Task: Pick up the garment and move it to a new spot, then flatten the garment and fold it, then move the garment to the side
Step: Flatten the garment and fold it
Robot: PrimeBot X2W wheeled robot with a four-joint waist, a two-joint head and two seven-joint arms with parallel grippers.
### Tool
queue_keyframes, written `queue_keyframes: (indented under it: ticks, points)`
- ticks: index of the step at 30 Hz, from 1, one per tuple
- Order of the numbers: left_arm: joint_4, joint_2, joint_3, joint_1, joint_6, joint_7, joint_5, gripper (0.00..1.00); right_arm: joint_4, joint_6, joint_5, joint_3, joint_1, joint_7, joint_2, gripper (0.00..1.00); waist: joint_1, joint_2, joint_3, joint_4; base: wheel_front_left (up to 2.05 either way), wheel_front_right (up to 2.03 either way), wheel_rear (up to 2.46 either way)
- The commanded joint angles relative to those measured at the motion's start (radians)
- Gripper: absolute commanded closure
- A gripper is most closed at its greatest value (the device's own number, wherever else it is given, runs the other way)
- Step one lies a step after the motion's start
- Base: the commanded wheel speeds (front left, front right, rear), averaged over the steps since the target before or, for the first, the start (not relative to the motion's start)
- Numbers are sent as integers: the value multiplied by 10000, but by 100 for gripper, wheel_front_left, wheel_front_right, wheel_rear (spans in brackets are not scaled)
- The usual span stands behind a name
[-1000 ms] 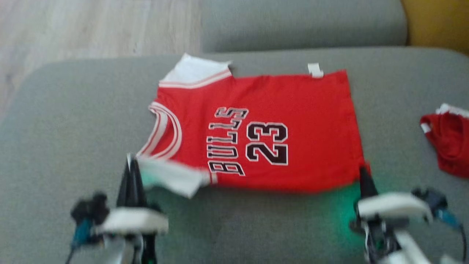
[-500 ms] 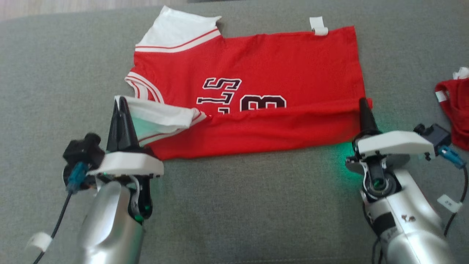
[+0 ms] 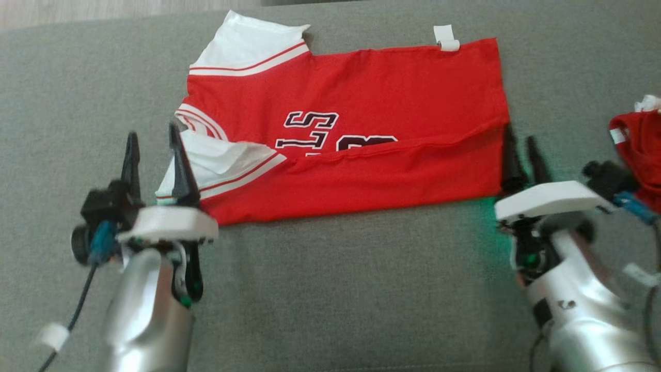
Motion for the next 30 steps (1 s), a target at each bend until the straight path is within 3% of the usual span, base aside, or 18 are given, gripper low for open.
queue_keyframes:
  ticks: [1,7,11,15,24,25,26,27,28,29,30]
  points:
    - [-305,177,361,204,58,-63,10,0,-381,-7,-504,-65,-106,-109,-152,0,0,0,-56,-7,0,0,0]
    - [47,177,382,1246,26,-63,-5,0,-1585,-7,-3954,-2008,1292,-119,168,0,0,0,-140,53,0,0,0]
    - [449,177,401,1502,-93,-63,-86,0,-1981,-7,-5724,-2759,1961,-120,344,0,0,0,-63,77,0,0,0]
    - [897,177,374,1349,-361,-63,-243,0,-2141,-7,-6726,-3193,2237,-121,430,0,0,0,87,31,0,0,0]
    - [2466,177,138,796,-668,-63,-374,0,-2308,-7,-7281,-2525,2100,-121,438,0,0,0,321,-135,0,0,0]
    - [2668,177,74,732,-729,-63,-435,9,-2289,-7,-7230,-2525,2066,-121,438,0,0,0,353,-134,0,0,0]
    - [2882,177,-16,674,-799,-63,-505,45,-2210,-7,-7229,-2506,2034,-121,438,0,0,0,381,-129,0,0,0]
    - [3079,177,-113,611,-852,-63,-553,61,-2083,-7,-7285,-2492,1997,-121,438,0,0,0,411,-123,0,0,0]
    - [3281,177,-216,551,-918,-63,-628,86,-1933,-7,-7292,-2501,1945,-121,438,0,0,0,444,-115,0,0,0]
    - [3502,177,-347,491,-997,-63,-708,100,-1767,-7,-7296,-2526,1878,-121,439,0,0,0,476,-107,0,0,0]
    - [3682,177,-459,419,-1065,-63,-807,100,-1598,-7,-7348,-2530,1799,-121,439,0,0,0,507,-94,0,0,0]
